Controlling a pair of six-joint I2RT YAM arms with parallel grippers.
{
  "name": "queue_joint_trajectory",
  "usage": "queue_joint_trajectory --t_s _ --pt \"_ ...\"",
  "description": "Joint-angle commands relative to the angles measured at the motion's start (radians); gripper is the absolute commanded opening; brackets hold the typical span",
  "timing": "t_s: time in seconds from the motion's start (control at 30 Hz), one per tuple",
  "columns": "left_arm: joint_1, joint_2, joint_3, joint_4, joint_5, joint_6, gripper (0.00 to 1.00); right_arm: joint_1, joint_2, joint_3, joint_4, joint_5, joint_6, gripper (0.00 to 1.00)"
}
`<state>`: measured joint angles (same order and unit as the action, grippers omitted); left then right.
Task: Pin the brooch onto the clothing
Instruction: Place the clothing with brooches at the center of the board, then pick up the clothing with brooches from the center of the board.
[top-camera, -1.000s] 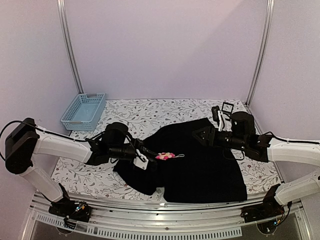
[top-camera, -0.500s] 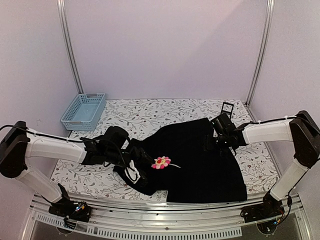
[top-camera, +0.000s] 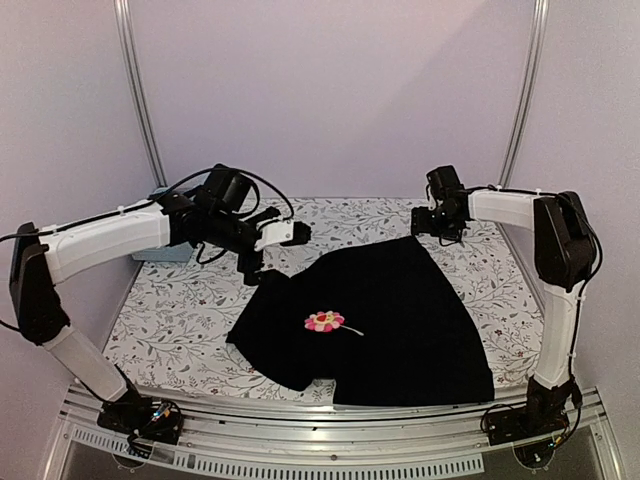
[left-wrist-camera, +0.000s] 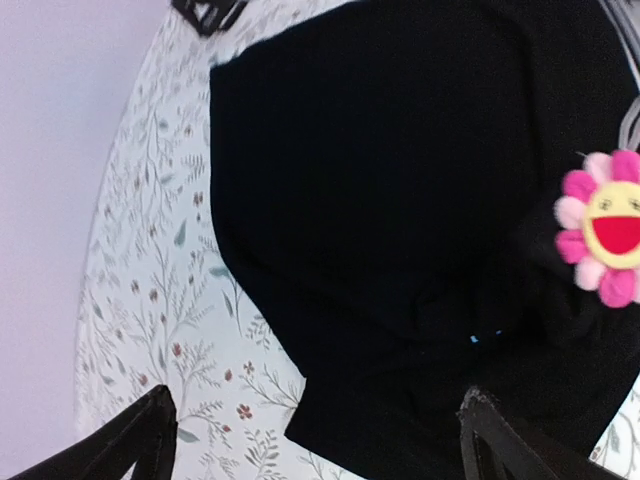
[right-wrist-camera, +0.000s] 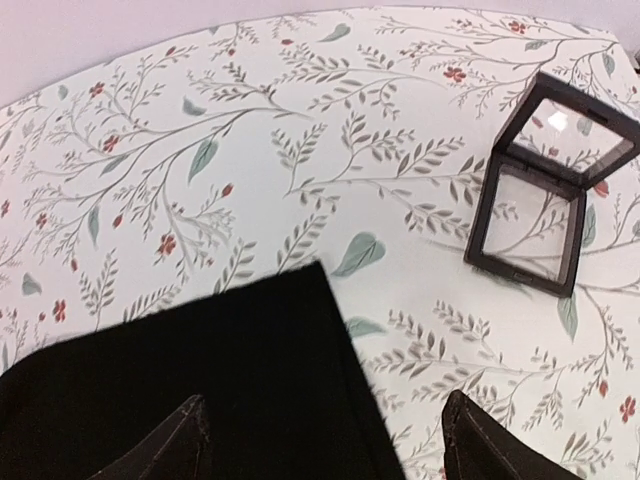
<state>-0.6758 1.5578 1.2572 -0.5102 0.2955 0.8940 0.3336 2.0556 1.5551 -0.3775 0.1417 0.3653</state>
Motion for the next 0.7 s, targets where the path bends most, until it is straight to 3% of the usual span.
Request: queue_joint_trajectory --t_s 0.0,0.17,0.4,0.47,0.57,0.67 --pt "0.087 0.313 0.242 -0.26 -0.149 -0.579 0.95 -0.044 0.174 0.222 -0.133 -0.023 -0.107 0.79" --pt "0.106 0.576 0.49 -0.421 -0.255 -0.766 0.95 -0.043 0.384 0.424 -0.218 -0.081 -0.154 0.79" --pt "0.079 0.685 0.451 -0.415 -0.371 -0.727 1.0 -0.024 0.464 0.429 -0.24 -0.173 -0.133 0.73" --pt "0.08 0.735 0.481 -0.434 -0.411 -0.729 1.0 -0.023 0.474 0.431 -0.242 -0.186 -0.144 0.63" --pt "0.079 0.778 0.52 -0.486 -0.375 -0.732 0.85 -0.023 0.477 0.432 -0.251 -0.21 -0.132 0.39" --pt "0.059 0.763 0.49 -0.497 -0.322 -0.705 0.5 -0.022 0.452 0.397 -0.233 -0.232 -0.119 0.16"
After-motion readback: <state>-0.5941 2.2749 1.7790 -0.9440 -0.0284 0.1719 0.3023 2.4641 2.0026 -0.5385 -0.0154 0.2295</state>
